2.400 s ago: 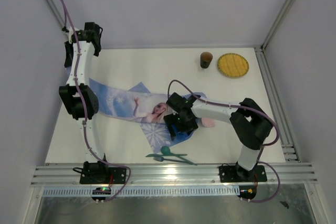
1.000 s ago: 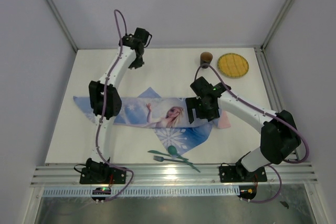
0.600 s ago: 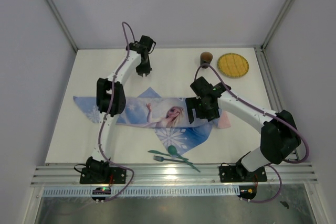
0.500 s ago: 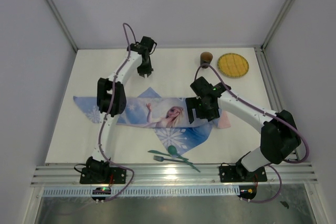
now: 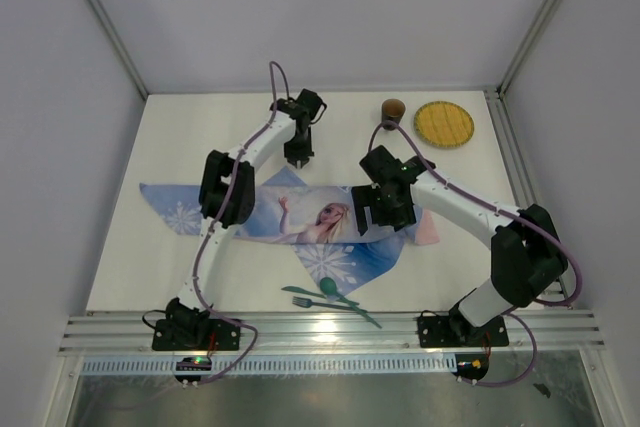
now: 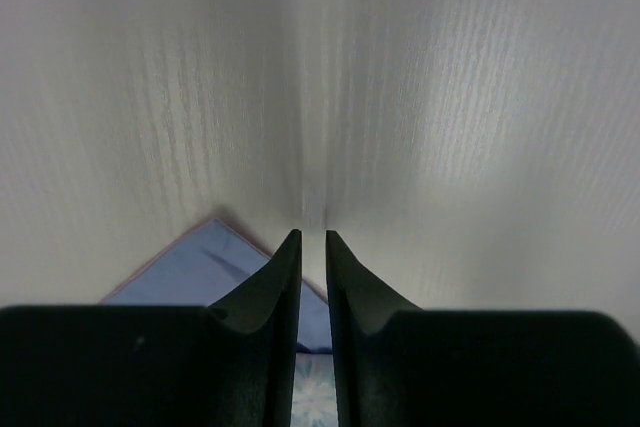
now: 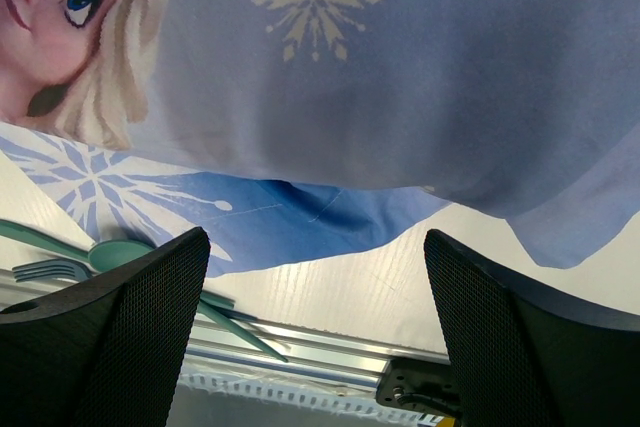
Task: Set the dinner table for one person
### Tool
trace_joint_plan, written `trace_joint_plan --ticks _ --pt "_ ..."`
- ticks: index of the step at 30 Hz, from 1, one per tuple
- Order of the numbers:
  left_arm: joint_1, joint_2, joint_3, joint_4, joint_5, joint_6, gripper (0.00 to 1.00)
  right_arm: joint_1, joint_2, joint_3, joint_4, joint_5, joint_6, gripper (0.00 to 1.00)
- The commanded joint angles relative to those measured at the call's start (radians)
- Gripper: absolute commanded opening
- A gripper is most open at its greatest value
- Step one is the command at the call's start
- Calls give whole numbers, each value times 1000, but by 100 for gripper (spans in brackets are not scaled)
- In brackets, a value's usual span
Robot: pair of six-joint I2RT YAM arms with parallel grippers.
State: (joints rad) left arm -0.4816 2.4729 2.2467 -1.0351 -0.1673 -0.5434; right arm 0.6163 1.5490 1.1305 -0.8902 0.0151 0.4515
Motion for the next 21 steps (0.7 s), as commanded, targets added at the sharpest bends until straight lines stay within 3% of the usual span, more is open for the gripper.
trace_joint_plan --ticks 1,3,6,11,21 --pt "11 11 -15 18 -1 -1 17 7 0 29 17 0 13 92" --pt "11 12 -12 18 -4 6 17 7 -3 28 16 0 10 92" --pt "11 14 1 9 -56 28 29 7 -3 25 13 0 7 92" --pt "11 30 62 -51 -240 59 40 7 -7 11 17 -1 6 92" --pt "11 72 79 -152 -294 30 41 8 -1 2 34 -1 7 92"
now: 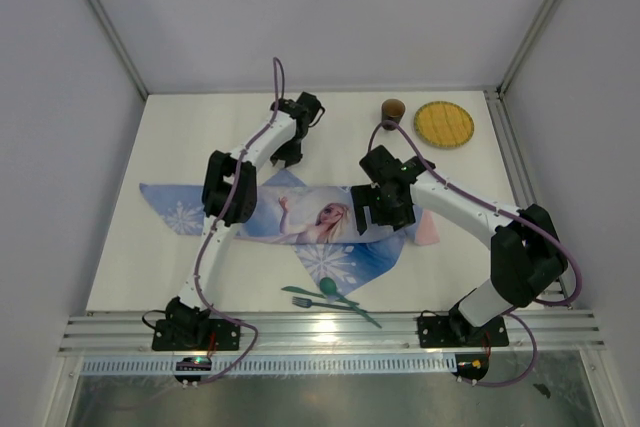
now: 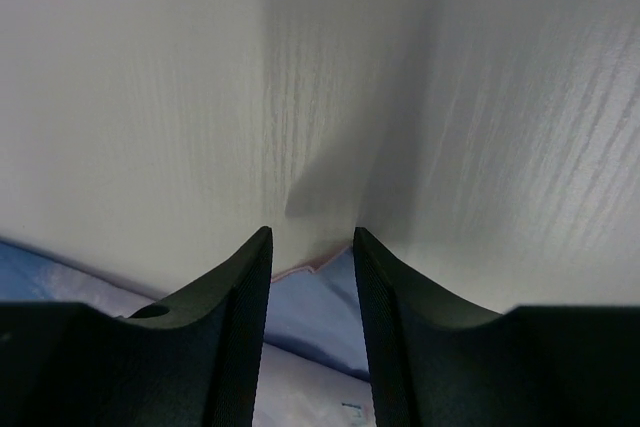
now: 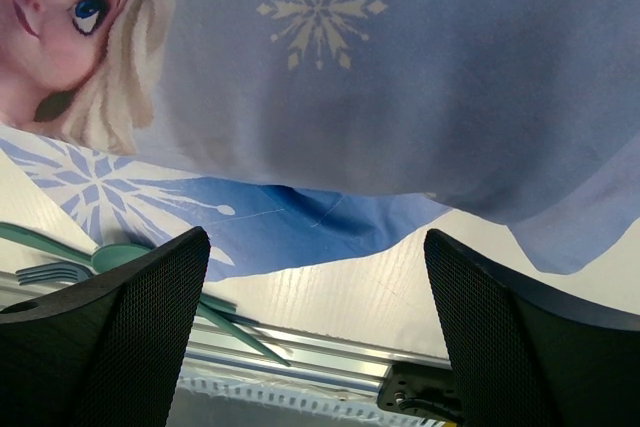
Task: Set the dinner table for one person
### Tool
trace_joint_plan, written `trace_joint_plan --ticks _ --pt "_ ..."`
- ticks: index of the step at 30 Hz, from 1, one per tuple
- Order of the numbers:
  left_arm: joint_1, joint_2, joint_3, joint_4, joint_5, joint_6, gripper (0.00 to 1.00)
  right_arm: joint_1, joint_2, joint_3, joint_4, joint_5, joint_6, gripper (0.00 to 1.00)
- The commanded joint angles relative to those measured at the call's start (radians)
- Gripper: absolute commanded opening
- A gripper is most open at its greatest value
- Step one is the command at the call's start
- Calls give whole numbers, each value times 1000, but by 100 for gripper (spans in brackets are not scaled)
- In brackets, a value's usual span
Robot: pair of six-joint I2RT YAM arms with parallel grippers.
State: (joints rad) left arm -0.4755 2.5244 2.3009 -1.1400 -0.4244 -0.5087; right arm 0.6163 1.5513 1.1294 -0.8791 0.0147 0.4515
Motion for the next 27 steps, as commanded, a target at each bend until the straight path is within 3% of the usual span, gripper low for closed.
trace_joint_plan --ticks 1,9,12,13,14,23,27 --pt "5 25 23 -50 -39 -5 40 7 -5 1 22 1 9 92" --pt "5 25 15 -50 19 -17 37 7 -20 -13 23 1 16 92" --pt "5 20 12 -32 45 -28 21 7 -22 -14 25 1 18 92" --pt "5 20 9 -29 50 -30 5 7 -23 -14 25 1 22 92" --pt "5 22 9 -30 50 -31 0 5 -26 -16 25 1 19 92" --pt "5 33 12 -50 -28 -19 0 7 -28 -33 35 1 24 92" --pt "9 40 101 -99 -206 -25 0 7 -28 -37 34 2 24 92"
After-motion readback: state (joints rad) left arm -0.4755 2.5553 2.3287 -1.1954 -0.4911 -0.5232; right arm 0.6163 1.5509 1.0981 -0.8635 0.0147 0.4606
